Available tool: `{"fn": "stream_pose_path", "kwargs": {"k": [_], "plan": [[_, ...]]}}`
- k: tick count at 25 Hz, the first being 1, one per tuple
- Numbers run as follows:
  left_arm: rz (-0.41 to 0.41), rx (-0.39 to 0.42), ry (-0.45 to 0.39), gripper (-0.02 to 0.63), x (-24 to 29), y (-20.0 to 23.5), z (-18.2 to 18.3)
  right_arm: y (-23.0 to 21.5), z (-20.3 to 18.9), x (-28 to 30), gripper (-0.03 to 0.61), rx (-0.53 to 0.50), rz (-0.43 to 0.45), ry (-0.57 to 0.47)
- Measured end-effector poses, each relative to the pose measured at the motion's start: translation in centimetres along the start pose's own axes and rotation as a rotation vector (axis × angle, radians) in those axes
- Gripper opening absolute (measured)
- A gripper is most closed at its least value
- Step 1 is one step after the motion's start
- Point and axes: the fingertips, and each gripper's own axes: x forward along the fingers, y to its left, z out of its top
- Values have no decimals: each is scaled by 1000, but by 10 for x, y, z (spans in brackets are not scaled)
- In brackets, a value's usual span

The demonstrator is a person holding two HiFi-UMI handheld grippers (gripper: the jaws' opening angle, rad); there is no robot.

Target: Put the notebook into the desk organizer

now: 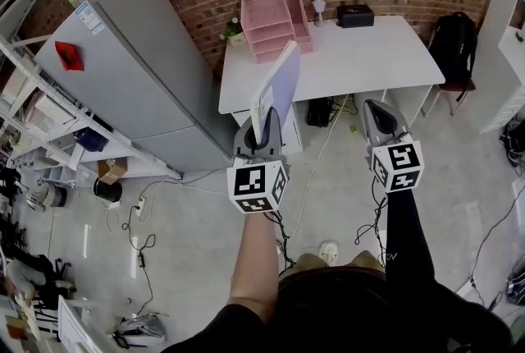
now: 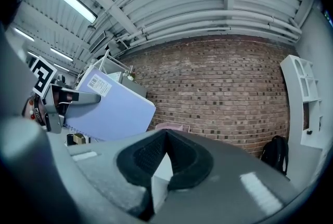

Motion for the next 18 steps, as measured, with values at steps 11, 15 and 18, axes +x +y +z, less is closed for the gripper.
{"fn": "stream_pose_path", "kwargs": {"k": [11, 15, 18], "plan": [[4, 1, 2, 35, 39, 3, 0, -30, -7, 27, -1, 2, -20, 6], [5, -1, 14, 35, 58, 13, -9, -36, -9, 49, 0, -12, -26, 6], [3, -2, 15, 35, 77, 21, -13, -46, -13, 69, 0, -15, -41, 11]]}}
